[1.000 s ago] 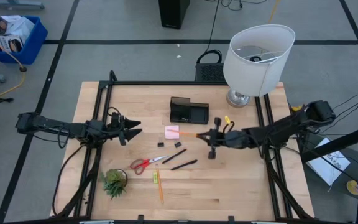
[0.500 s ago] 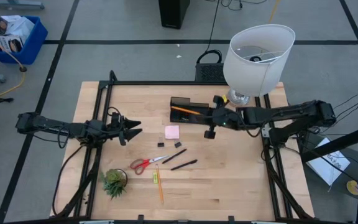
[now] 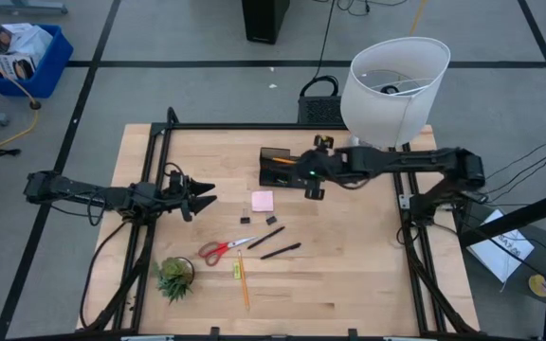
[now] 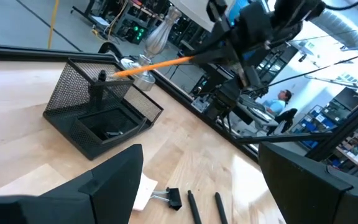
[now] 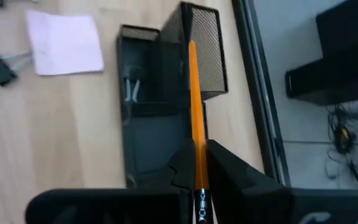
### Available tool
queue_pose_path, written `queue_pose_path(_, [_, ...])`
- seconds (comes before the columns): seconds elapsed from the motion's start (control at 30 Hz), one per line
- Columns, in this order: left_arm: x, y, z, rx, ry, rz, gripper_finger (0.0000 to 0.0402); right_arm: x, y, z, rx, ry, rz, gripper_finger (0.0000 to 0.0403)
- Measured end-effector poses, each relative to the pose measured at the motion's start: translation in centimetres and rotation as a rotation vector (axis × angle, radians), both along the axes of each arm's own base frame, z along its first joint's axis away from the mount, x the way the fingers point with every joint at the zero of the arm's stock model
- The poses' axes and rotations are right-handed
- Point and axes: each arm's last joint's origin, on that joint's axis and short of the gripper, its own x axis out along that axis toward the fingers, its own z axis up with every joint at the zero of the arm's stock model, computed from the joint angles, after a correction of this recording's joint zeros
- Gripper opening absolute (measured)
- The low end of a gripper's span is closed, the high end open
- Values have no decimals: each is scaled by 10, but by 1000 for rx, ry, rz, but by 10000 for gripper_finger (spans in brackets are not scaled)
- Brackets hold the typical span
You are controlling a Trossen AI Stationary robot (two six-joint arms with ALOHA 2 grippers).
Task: Pick and place office supplies into organizer
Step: Put the right yellow pencil into the desk organizer
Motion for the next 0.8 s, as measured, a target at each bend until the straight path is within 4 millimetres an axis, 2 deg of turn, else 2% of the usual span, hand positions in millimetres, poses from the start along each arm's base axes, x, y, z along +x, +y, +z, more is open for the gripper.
queue_pose_path(0.3, [0,0,-1,6,8,0,324,24,-11,5,-127,93,23,20])
queue_pose_path(0.8, [0,0,-1,6,15,0,324,22,-16,7,-37,111,61,20])
